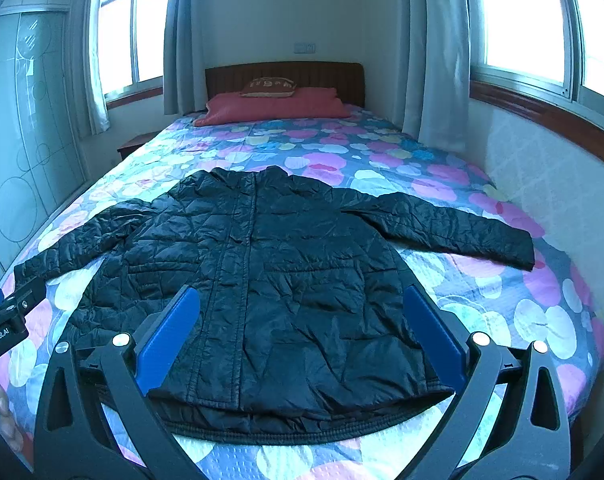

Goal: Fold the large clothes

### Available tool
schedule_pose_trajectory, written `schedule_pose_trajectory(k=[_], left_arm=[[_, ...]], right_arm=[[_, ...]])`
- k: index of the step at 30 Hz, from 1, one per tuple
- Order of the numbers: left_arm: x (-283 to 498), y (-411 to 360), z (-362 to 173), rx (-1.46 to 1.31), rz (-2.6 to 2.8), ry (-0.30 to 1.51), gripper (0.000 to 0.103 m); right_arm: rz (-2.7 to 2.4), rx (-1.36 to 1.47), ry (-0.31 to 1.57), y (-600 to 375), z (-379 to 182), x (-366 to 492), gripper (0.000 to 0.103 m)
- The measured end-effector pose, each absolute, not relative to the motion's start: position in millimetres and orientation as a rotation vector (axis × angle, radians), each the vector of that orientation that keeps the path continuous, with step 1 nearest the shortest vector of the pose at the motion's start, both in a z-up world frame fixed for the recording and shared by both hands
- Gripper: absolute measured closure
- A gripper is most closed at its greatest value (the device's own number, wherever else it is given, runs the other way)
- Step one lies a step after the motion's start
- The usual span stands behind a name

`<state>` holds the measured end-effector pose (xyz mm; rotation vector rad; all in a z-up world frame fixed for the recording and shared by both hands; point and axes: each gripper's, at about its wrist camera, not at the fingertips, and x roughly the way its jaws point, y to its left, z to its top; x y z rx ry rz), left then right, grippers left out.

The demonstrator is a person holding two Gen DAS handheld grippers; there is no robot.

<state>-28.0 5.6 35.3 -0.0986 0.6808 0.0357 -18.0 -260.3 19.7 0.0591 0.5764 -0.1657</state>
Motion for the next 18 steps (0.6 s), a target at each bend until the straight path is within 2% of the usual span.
schedule_pose_trajectory(k=[18], left_arm=[[-30.6,4.5,34.3,-0.098,0.038,0.677,0.004]], right_arm=[[-0.164,0.059,0.577,-261.0,19.6,-18.3,0.002]])
